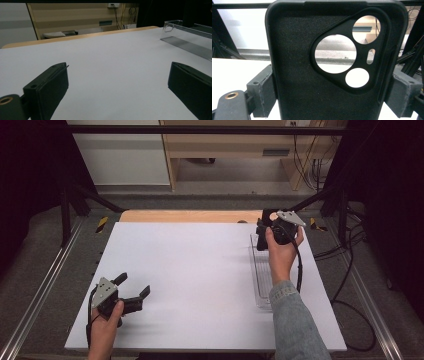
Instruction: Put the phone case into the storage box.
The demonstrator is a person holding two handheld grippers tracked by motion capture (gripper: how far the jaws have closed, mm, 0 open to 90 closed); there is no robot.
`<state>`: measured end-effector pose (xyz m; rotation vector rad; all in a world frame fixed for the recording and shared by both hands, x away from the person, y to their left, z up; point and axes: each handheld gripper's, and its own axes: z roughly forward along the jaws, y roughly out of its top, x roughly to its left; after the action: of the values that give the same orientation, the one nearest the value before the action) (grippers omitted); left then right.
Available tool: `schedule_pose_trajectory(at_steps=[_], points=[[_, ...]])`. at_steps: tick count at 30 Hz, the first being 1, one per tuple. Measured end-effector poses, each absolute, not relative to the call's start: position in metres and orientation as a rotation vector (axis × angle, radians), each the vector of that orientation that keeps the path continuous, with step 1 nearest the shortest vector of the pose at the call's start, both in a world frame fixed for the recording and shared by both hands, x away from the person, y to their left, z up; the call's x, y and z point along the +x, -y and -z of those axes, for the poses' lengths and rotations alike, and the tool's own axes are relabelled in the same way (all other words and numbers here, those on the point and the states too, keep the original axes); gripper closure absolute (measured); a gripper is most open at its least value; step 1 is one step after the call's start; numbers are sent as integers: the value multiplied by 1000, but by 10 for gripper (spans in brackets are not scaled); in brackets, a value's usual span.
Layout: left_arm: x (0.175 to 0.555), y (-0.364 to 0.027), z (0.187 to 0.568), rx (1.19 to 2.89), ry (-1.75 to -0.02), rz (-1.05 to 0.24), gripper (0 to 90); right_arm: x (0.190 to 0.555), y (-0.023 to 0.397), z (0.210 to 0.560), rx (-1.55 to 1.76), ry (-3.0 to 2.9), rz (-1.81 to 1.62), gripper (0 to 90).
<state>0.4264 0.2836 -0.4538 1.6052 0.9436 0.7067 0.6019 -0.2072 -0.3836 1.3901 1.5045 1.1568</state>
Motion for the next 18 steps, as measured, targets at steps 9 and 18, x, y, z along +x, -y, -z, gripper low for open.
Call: schedule_pose_trajectory(at_steps=[9, 18], points=[[427, -283, 454, 1612, -940, -708, 32, 609, 206, 393, 1385, -1525, -1176, 135], [427, -282, 455, 1622, -937, -703, 32, 620, 205, 405, 1381, -1510, -1166, 136]])
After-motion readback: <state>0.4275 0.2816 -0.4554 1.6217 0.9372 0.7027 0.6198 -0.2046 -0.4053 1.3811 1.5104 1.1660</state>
